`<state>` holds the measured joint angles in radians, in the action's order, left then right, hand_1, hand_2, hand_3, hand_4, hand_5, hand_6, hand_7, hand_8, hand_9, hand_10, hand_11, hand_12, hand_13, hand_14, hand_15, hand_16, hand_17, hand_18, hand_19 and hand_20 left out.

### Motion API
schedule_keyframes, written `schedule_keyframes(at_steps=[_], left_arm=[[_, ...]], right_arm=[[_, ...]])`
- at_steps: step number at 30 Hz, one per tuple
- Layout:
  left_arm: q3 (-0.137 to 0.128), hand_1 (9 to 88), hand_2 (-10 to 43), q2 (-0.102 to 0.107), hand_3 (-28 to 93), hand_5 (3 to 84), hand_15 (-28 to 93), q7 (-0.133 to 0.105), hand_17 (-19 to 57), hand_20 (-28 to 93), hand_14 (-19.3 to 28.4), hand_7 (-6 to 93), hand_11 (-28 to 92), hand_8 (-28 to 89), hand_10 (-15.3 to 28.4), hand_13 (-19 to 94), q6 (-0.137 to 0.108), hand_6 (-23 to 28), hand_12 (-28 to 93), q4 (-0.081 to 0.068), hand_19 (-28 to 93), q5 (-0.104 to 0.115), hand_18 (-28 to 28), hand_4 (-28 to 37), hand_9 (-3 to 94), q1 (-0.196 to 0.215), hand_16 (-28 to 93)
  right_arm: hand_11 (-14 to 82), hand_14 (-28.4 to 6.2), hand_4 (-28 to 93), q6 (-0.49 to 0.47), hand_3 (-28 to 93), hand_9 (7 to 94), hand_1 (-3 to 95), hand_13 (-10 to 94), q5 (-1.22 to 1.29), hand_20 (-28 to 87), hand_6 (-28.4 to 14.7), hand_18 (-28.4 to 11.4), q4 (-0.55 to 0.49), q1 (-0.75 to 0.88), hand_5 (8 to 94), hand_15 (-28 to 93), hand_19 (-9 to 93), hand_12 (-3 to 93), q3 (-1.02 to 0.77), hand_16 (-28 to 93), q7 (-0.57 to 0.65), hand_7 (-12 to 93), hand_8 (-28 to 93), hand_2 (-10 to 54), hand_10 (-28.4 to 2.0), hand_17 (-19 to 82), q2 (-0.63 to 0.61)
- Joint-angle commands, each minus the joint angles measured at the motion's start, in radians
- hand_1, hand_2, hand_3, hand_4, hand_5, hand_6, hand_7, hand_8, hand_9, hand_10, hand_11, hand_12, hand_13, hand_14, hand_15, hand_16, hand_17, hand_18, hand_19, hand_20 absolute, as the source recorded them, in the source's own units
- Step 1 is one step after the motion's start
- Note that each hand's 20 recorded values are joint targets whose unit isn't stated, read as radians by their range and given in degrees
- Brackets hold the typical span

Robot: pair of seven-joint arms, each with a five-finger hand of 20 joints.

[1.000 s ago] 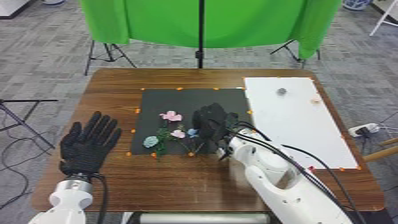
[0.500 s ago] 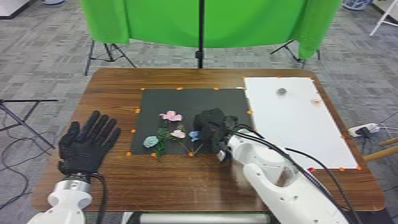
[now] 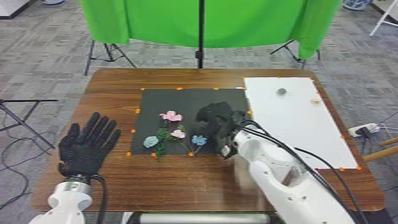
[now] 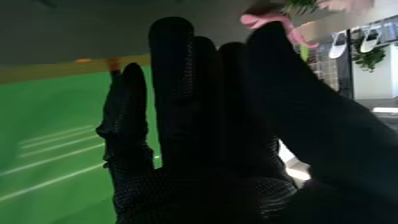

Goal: Arrange flowers

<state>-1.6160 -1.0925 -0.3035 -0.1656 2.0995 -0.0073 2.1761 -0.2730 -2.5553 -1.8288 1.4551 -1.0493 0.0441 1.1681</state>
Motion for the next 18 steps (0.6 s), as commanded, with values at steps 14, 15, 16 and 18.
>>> schedule_keyframes(at_steps=[14,15,16,18], left_arm=[[-0.002,28.2,11.9,-0.014,79,45.4,33,-0.056,-8.1,11,16.2,10.6,19,-9,15.6,27,0.004,10.1,10,0.019,33,0.011,13.3,-28.3,38.7,0.055,-7],[-0.001,28.2,11.9,-0.011,79,45.4,33,-0.057,-8.1,11,16.2,10.6,19,-9,15.6,27,0.005,10.1,10,0.018,33,0.010,13.3,-28.3,38.8,0.054,-7],[-0.001,28.2,11.9,-0.010,79,45.4,33,-0.057,-8.1,11,16.2,10.6,19,-9,15.6,27,0.003,10.1,10,0.019,33,0.011,13.3,-28.3,38.8,0.055,-7],[-0.001,28.1,12.0,-0.008,79,45.4,33,-0.061,-8.1,11,16.2,10.6,19,-9,15.5,27,0.005,10.1,10,0.020,33,0.015,13.3,-28.3,38.8,0.057,-7]], right_arm=[[9.5,-15.9,-28,0.081,86,37.5,39.4,34,0.110,26,-3.5,-19.9,0.170,-0.048,43.0,28,64,12.3,-0.440,13,0.359,15,-13,-9.5,-16.2,18,-0.302],[8.9,-15.9,-28,0.062,86,36.3,39.6,32,0.128,25,-3.6,-19.7,0.193,-0.057,42.1,26,63,11.9,-0.441,13,0.356,15,-13,-9.5,-15.8,18,-0.309],[8.8,-15.9,-28,0.028,86,35.6,39.7,32,0.131,24,-3.5,-19.6,0.216,-0.070,41.8,25,63,11.6,-0.445,14,0.343,15,-13,-9.5,-15.4,17,-0.307],[8.5,-15.6,-28,-0.013,85,33.7,39.8,31,0.119,23,-3.1,-19.4,0.266,-0.101,39.4,24,62,11.2,-0.433,14,0.316,16,-13,-9.5,-13.8,17,-0.306]])
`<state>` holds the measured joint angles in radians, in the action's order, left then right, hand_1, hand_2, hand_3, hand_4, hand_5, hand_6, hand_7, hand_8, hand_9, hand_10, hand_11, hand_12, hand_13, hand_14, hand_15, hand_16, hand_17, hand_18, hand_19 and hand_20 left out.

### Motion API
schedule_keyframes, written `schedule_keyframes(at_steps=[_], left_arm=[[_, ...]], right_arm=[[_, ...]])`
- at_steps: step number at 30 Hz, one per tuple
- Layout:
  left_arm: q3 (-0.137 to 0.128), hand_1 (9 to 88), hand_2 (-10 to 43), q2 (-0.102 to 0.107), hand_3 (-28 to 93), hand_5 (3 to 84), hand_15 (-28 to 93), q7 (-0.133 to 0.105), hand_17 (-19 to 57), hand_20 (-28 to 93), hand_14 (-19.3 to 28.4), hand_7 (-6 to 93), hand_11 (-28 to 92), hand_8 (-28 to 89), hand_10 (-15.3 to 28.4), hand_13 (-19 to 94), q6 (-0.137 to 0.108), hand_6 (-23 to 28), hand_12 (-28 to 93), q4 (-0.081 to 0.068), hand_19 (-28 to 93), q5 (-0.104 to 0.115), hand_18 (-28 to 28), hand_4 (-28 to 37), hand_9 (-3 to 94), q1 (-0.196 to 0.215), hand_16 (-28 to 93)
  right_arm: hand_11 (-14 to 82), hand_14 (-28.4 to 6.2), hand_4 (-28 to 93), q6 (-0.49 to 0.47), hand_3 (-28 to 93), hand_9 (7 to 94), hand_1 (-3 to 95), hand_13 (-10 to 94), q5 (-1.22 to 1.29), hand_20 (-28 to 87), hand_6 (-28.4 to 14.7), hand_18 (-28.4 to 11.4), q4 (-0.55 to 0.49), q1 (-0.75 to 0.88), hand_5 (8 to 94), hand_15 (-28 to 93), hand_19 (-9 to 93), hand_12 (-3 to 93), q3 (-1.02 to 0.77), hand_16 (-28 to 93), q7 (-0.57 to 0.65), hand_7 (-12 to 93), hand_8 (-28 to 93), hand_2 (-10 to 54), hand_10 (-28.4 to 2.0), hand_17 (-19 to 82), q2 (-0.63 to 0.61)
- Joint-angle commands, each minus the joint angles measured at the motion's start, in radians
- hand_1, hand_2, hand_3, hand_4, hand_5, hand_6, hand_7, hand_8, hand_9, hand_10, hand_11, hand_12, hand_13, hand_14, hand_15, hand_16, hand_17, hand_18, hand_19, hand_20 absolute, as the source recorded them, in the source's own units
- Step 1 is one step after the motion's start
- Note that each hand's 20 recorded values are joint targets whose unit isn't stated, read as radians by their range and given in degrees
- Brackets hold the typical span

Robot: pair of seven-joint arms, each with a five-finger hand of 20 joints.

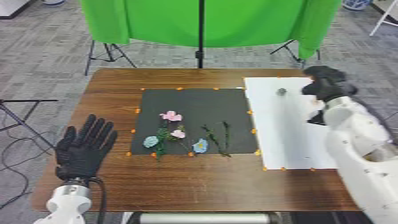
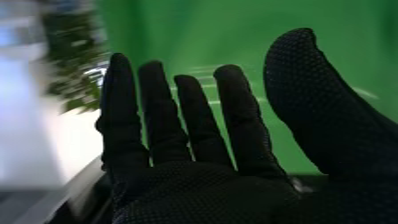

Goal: Arrange flowers

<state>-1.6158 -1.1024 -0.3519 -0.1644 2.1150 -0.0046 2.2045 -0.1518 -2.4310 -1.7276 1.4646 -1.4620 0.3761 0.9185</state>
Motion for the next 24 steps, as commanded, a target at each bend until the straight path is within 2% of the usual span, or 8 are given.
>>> schedule_keyframes(at_steps=[1,5,8,11,16,21,24], left_arm=[[-0.001,28.2,12.0,0.002,79,45.4,33,-0.014,-8.1,11,16.2,10.6,19,-9,15.5,27,0.000,10.1,10,0.005,33,0.012,13.3,-28.3,38.8,0.028,-7],[-0.001,28.1,11.9,0.006,79,45.3,32,-0.022,-8.2,11,16.0,10.6,19,-9,15.4,27,-0.007,10.1,10,0.007,33,0.011,13.3,-28.3,38.3,0.028,-7],[0.001,28.1,11.8,0.003,79,45.2,32,-0.017,-8.1,11,15.7,10.7,19,-9,15.4,26,0.010,10.0,10,0.004,33,0.002,13.3,-28.3,37.5,0.030,-7],[0.006,28.2,11.7,0.004,79,44.9,32,-0.009,-8.2,11,15.8,10.7,19,-9,15.3,26,0.013,10.0,10,0.003,33,0.004,13.3,-28.3,36.9,0.025,-7],[0.002,28.3,11.2,0.011,79,44.8,32,-0.016,-8.2,11,15.8,10.8,19,-9,15.4,25,0.002,10.1,10,0.008,33,0.005,13.3,-28.3,36.6,0.026,-6],[0.005,28.5,10.9,0.008,79,44.8,32,-0.009,-8.2,11,15.7,10.8,19,-9,15.3,25,0.004,10.1,10,0.005,33,0.004,13.3,-28.3,36.3,0.023,-6],[0.010,28.5,10.9,0.004,79,44.8,32,-0.004,-8.3,11,15.7,10.8,19,-9,15.3,25,0.005,10.1,10,0.002,33,0.004,13.4,-28.3,36.3,0.021,-6]], right_arm=[[8.3,-15.5,-28,-0.146,85,32.6,39.5,31,-0.015,23,-2.8,-19.2,0.190,-0.127,37.6,23,61,10.9,-0.011,14,-0.034,16,-13,-9.5,-13.2,16,-0.055],[8.3,-14.5,-28,-0.210,85,31.2,39.1,31,-0.024,22,-2.3,-18.8,0.260,-0.188,34.7,21,59,10.5,0.025,15,-0.077,16,-14,-9.5,-12.1,16,-0.034],[8.8,-13.7,-28,-0.225,86,32.6,40.7,33,-0.035,22,-1.4,-18.8,0.286,-0.204,36.5,20,59,10.0,0.045,15,-0.093,17,-15,-9.5,-12.0,16,-0.025],[8.7,-12.8,-28,-0.232,86,33.9,41.5,35,-0.043,22,-1.0,-18.5,0.297,-0.201,37.1,19,59,9.6,0.055,16,-0.095,17,-15,-9.5,-11.6,18,-0.023],[10.0,-10.9,-28,-0.293,84,43.9,44.1,48,-0.060,21,0.5,-17.6,0.330,-0.222,43.7,21,60,9.4,0.090,17,-0.025,18,-16,-9.5,-10.9,22,0.004],[10.8,-10.6,-28,-0.239,80,49.2,50.1,51,-0.094,23,1.7,-17.8,0.346,-0.200,50.4,22,64,9.8,0.110,16,-0.060,18,-16,-9.5,-10.4,25,0.010],[11.9,-8.5,-28,-0.187,73,59.4,54.9,58,-0.092,26,3.2,-18.2,0.362,-0.196,57.5,25,70,10.9,0.130,18,-0.071,18,-16,-9.5,-9.0,27,0.021]])
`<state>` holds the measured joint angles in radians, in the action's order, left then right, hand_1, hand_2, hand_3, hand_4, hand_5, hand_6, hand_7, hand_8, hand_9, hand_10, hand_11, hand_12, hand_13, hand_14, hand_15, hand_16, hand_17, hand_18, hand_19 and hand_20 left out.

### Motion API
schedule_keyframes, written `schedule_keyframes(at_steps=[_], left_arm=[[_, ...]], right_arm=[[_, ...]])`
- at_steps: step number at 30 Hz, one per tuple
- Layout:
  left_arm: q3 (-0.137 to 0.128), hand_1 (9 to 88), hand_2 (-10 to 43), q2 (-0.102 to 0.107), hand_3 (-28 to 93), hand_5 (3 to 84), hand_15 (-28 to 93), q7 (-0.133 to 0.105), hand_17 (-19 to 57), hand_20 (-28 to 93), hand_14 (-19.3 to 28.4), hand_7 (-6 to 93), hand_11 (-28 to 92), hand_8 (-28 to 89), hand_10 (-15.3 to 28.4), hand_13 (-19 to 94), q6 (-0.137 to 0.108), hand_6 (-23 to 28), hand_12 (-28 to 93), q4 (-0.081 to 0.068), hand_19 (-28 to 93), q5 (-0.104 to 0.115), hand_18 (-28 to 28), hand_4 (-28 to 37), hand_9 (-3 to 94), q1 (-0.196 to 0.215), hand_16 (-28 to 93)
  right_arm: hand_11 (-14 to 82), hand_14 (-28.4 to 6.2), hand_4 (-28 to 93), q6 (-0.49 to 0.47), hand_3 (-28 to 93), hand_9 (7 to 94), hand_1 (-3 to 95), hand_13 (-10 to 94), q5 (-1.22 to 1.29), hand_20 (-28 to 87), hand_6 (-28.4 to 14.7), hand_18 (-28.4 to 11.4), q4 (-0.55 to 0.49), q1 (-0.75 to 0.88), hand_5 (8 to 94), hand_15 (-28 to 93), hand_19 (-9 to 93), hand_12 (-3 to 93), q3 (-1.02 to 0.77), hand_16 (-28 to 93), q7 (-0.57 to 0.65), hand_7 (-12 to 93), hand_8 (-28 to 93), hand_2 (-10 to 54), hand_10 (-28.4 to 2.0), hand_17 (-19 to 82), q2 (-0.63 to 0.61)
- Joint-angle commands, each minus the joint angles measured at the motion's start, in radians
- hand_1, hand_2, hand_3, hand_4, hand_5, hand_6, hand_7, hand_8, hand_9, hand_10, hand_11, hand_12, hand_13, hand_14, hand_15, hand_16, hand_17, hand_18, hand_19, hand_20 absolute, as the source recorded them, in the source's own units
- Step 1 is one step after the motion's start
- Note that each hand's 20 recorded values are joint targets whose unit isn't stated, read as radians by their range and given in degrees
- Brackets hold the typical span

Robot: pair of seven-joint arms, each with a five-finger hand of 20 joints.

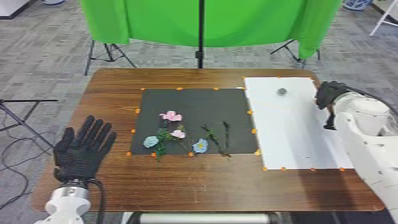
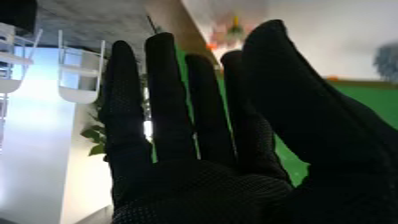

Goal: Arrange flowers

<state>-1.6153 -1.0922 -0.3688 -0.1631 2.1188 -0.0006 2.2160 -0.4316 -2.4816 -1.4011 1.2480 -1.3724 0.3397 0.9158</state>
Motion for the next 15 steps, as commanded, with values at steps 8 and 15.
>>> schedule_keyframes(at_steps=[8,15], left_arm=[[0.021,29.7,9.0,-0.012,79,44.9,32,0.028,-8.2,11,15.8,10.9,19,-9,15.4,26,0.015,10.2,10,-0.014,33,-0.001,13.3,-28.3,36.6,-0.006,-6],[0.014,29.8,9.0,-0.015,79,45.0,32,0.027,-8.2,11,15.8,10.9,20,-9,15.4,26,0.015,10.2,10,-0.008,33,0.003,13.4,-28.3,36.8,0.005,-7]], right_arm=[[9.8,-5.8,-28,0.270,58,76.2,62.9,66,-0.068,30,3.9,-17.9,0.072,0.044,72.9,25,71,20.8,0.072,29,-0.059,22,-7,-9.5,-8.1,27,0.046],[6.3,-4.0,-28,0.423,66,88.2,61.7,72,-0.025,32,3.5,-18.0,-0.036,0.088,80.9,24,72,33.9,0.086,39,-0.107,28,-3,-9.5,-8.3,29,0.008]])
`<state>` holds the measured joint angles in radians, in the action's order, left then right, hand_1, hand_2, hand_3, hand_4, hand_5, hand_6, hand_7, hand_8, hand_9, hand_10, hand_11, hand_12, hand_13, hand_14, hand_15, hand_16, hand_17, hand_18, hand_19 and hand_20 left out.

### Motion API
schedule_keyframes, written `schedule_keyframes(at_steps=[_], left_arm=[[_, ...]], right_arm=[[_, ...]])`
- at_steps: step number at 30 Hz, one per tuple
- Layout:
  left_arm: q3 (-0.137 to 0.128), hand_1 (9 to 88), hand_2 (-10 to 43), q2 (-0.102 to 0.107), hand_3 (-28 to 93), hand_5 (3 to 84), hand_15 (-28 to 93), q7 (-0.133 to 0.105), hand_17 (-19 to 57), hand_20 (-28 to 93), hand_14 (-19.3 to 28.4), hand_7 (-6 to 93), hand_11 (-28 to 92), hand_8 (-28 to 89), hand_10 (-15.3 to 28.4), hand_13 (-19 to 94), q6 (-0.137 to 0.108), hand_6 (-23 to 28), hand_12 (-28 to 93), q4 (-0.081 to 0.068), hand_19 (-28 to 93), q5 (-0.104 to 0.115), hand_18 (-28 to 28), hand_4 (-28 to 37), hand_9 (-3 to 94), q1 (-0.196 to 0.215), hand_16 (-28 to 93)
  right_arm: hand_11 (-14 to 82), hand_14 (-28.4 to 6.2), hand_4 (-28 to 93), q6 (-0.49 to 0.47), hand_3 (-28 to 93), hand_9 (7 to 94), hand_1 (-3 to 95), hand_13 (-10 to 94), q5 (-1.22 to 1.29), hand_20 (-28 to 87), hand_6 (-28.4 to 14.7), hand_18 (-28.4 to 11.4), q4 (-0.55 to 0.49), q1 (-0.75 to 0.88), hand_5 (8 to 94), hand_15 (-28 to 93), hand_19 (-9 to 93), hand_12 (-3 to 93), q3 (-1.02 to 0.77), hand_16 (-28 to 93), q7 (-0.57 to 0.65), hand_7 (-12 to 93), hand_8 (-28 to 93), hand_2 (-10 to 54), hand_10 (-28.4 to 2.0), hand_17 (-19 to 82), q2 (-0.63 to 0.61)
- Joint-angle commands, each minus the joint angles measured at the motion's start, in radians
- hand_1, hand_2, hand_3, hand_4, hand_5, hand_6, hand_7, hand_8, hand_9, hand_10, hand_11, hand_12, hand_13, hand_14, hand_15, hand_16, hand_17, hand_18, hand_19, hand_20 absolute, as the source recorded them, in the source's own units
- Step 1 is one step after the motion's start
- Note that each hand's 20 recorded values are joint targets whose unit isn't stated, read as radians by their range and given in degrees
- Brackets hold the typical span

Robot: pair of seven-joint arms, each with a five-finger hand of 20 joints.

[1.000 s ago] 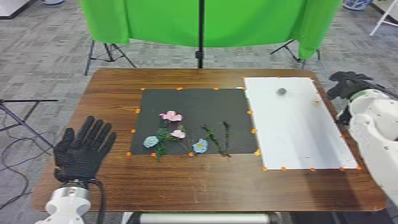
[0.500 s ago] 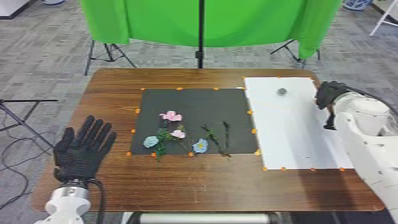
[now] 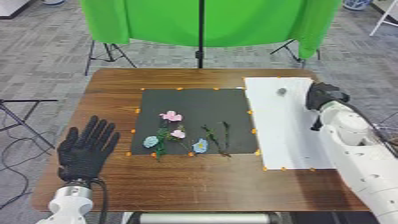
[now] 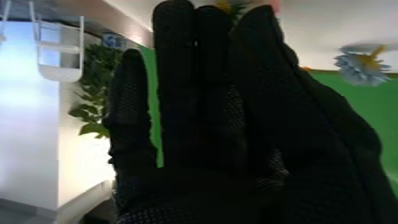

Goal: Arrange flowers

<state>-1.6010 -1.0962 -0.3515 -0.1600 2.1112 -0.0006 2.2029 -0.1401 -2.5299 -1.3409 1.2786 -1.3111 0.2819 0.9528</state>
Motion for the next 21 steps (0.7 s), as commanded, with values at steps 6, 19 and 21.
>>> schedule_keyframes(at_steps=[6,19,21], left_arm=[[-0.003,29.3,9.7,-0.013,79,45.0,32,0.013,-8.2,11,15.9,10.9,19,-9,15.5,26,0.009,10.2,10,0.002,33,0.002,13.4,-28.3,36.8,0.023,-7],[0.008,29.1,10.0,-0.012,79,45.0,32,0.034,-8.2,11,16.0,10.8,19,-9,15.5,26,0.011,10.3,10,-0.010,33,-0.002,13.4,-28.3,36.8,-0.004,-6],[0.007,29.1,10.1,-0.011,79,45.1,32,0.034,-8.3,11,16.0,10.8,19,-9,15.5,26,0.009,10.3,10,-0.012,33,-0.004,13.4,-28.3,36.8,-0.007,-6]], right_arm=[[6.3,-4.5,-28,0.193,69,88.8,60.1,72,0.066,32,3.0,-18.4,-0.321,0.118,81.1,24,73,34.6,0.031,40,-0.082,28,-2,-9.5,-8.5,29,-0.014],[6.3,-4.7,-28,0.041,71,88.6,59.1,71,0.061,32,2.6,-18.9,-0.427,0.135,80.8,25,73,34.9,0.197,39,-0.230,28,-2,-9.5,-8.9,28,0.183],[6.2,-4.8,-28,0.028,71,88.7,59.2,71,0.033,33,2.6,-18.9,-0.438,0.158,80.8,25,74,34.8,0.201,39,-0.241,28,-2,-9.5,-8.9,28,0.183]])
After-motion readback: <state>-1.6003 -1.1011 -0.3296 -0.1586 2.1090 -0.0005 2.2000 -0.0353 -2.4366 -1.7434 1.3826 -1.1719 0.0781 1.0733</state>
